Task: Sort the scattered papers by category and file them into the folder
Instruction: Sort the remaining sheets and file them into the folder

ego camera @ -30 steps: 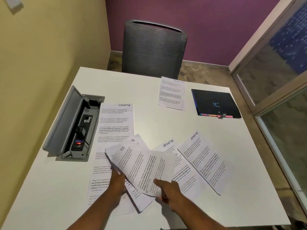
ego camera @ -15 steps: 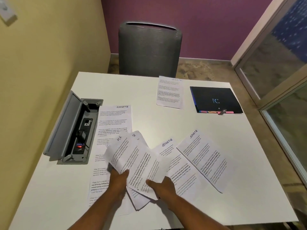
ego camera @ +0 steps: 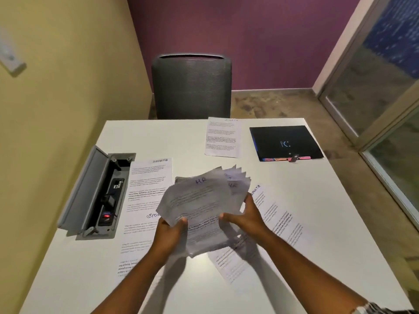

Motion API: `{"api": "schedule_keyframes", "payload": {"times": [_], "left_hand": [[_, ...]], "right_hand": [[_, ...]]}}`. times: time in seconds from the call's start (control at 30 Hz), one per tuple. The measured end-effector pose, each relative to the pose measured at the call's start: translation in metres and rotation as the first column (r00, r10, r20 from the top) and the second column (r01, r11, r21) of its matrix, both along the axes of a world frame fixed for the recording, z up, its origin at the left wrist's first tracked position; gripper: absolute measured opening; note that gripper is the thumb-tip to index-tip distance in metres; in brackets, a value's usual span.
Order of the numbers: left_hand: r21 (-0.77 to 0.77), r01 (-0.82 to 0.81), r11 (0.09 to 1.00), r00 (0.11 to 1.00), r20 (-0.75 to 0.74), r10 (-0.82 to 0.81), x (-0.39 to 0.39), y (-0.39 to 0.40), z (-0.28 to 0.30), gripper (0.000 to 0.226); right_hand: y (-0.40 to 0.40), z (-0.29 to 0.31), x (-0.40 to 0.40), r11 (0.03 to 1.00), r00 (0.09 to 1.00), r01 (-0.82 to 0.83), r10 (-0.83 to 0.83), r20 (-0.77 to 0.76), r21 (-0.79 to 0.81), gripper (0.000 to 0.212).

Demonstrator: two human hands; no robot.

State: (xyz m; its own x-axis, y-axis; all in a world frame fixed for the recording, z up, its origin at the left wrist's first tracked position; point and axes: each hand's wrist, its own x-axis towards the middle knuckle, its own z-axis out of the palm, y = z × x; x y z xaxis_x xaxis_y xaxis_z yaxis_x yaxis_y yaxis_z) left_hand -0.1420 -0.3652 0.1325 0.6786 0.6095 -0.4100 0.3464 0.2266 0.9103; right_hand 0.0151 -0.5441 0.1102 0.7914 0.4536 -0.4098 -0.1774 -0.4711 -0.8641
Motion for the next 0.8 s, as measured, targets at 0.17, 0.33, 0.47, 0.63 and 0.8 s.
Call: {"api": "schedule_keyframes", "payload": {"times": [0.17, 0.33, 0.47, 0.63, 0.8], "left_hand": [[0.026, -0.059, 0.998, 0.997, 0.056, 0.057, 0.011, -0.017, 0.009, 0.030], [0.094, -0.173, 0.980, 0.982, 0.090, 0.164, 0.020, -0.030, 0.023, 0.040], [0.137, -0.244, 0.960, 0.960, 0.174, 0.219, 0.023, -0.035, 0.031, 0.042], [0.250, -0.224, 0.942, 0.972, 0.125, 0.198, 0.018, -0.032, 0.023, 0.045], [0.201, -0.294, 0.934, 0.956, 0.082, 0.283, 0.019, -0.034, 0.014, 0.034]], "right_hand": [[-0.005, 0.016, 0.010, 0.990, 0.996, -0.002, 0.015, -0.093, 0.143, 0.078], [0.007, 0.023, -0.003, 0.962, 0.985, 0.172, -0.170, -0.028, 0.210, 0.033], [0.012, 0.026, -0.008, 0.907, 0.969, 0.231, -0.248, 0.005, 0.353, 0.041], [0.007, 0.009, -0.014, 0.942, 0.981, 0.125, -0.166, 0.106, 0.312, 0.057], [0.010, -0.001, -0.016, 0.961, 0.987, 0.148, -0.160, 0.034, 0.235, 0.030]]}}
